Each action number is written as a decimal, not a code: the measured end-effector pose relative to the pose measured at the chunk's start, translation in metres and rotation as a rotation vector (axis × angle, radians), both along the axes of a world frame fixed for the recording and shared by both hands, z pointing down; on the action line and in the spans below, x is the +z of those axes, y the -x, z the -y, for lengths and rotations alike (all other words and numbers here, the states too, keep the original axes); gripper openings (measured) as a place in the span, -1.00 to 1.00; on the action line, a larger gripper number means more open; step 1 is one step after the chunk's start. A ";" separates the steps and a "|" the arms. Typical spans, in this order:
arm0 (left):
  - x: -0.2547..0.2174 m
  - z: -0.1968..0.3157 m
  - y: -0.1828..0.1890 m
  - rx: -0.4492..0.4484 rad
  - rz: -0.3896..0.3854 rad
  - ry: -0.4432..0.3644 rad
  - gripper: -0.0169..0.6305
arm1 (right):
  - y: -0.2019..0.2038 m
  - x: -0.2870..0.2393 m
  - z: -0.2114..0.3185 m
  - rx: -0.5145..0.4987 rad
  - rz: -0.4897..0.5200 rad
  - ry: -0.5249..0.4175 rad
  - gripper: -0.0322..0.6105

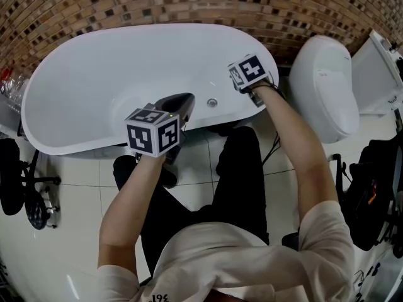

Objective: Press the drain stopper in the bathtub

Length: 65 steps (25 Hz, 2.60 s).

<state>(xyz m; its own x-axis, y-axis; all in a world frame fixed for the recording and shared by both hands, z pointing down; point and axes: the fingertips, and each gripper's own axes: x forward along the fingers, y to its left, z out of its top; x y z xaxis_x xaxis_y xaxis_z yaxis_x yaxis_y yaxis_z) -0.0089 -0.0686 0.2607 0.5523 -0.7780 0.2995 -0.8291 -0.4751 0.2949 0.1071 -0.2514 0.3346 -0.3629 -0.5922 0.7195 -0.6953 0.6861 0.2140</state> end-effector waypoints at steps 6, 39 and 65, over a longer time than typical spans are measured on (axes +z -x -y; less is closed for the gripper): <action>-0.009 -0.007 0.003 0.006 -0.007 -0.015 -0.90 | 0.000 -0.011 -0.008 0.010 0.002 -0.018 -0.85; -0.031 -0.079 -0.014 0.024 -0.115 -0.143 -0.90 | 0.004 -0.078 -0.157 -0.041 0.257 -0.265 -0.86; -0.006 -0.107 -0.032 0.026 -0.095 -0.118 -0.90 | 0.005 -0.068 -0.208 -0.058 0.415 -0.301 -0.85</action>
